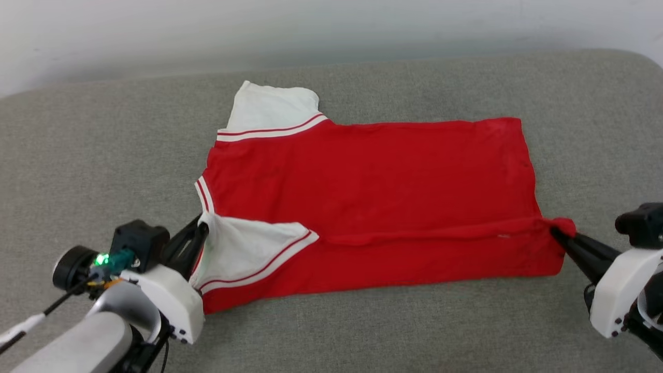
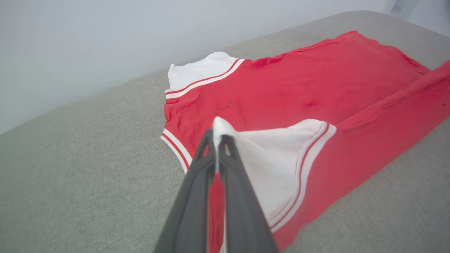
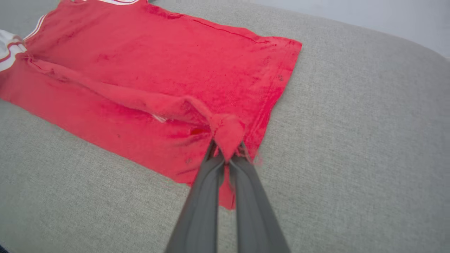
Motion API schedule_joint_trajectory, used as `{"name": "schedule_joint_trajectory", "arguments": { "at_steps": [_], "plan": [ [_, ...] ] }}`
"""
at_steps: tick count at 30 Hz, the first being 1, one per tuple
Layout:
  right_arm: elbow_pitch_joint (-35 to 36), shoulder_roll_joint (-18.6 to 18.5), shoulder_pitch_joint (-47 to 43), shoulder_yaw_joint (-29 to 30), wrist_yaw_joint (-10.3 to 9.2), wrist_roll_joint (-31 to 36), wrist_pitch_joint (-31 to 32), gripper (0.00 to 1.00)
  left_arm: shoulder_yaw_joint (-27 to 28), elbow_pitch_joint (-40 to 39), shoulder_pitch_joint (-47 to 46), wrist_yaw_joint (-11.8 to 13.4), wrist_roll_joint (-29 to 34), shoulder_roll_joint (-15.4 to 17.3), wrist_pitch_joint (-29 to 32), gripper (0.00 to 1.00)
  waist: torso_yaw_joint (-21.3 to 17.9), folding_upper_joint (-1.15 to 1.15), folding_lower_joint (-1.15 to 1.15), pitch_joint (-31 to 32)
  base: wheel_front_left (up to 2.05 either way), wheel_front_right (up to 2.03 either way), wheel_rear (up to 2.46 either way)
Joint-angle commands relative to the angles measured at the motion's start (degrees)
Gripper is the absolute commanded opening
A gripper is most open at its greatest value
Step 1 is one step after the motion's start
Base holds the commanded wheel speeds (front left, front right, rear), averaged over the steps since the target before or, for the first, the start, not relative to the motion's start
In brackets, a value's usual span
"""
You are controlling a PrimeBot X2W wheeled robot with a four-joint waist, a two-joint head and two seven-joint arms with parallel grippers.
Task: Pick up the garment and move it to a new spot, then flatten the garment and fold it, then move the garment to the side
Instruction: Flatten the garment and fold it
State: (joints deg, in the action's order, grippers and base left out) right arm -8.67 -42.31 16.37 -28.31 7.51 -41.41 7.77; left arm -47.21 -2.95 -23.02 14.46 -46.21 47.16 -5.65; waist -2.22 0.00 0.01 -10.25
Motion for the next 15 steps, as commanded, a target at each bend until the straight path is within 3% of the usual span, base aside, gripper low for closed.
{"name": "schedule_joint_trajectory", "arguments": {
  "at_steps": [1,15],
  "plan": [
    [-0.01,0.6,1.37,0.52,-0.04,0.47,0.82,0.0,0.21,0.89,-1.97,-0.63,0.52,-0.29,0.53,0.0,-1.24,0.0,-0.01,-2.35,0.0,0.0,0.0],
    [-8.19,5.31,9.36,-1.74,-0.04,-0.6,5.83,0.0,-1.38,16.81,-13.15,-7.62,2.05,-4.63,3.61,0.0,-2.45,0.0,-0.01,-10.11,0.0,0.0,0.0]
  ]
}}
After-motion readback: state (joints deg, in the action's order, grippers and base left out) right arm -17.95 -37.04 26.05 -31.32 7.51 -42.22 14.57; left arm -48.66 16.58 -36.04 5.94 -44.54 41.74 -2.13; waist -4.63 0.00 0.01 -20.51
